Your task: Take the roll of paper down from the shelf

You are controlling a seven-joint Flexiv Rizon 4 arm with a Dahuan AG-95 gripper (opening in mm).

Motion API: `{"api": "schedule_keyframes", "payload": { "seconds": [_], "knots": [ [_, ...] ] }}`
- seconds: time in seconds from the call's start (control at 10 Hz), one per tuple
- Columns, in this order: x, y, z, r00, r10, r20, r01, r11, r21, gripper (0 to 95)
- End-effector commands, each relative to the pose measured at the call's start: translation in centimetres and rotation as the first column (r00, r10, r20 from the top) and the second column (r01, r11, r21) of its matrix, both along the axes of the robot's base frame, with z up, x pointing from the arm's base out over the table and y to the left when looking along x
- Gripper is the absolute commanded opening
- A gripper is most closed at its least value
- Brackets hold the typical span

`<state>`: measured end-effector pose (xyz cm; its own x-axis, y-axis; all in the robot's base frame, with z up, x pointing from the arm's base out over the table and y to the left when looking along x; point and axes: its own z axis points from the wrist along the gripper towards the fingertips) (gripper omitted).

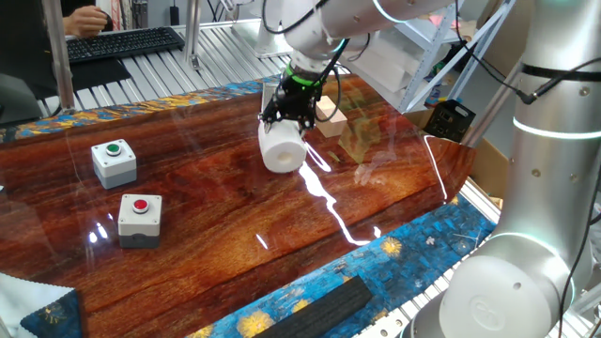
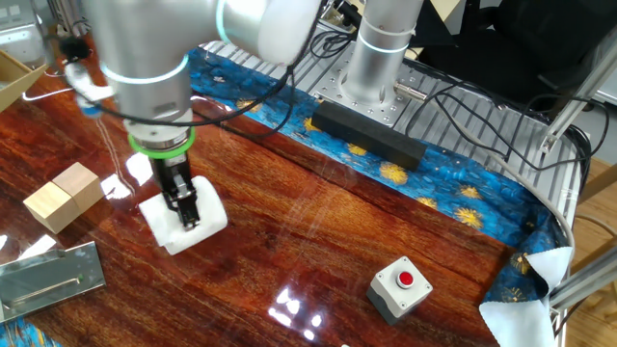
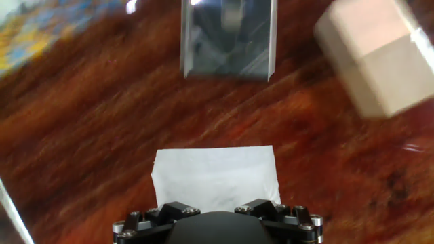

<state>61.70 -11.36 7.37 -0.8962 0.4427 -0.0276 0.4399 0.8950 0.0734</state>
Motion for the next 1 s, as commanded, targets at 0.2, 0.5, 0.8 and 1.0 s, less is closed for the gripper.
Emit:
{"api": "schedule_keyframes", "payload": {
  "seconds": [0.2,0.5,0.8,1.0],
  "knots": [
    [4.3,-0.5,0.6,0.999,0.053,-0.009,-0.053,0.998,0.018,0.0],
    [3.5,1.8,1.4,0.996,0.090,-0.027,-0.090,0.996,0.011,0.0],
    [3.0,3.2,2.0,0.994,0.103,-0.041,-0.103,0.995,0.003,0.0],
    [2.9,3.5,2.1,0.993,0.111,-0.045,-0.111,0.994,0.002,0.0]
  ]
}}
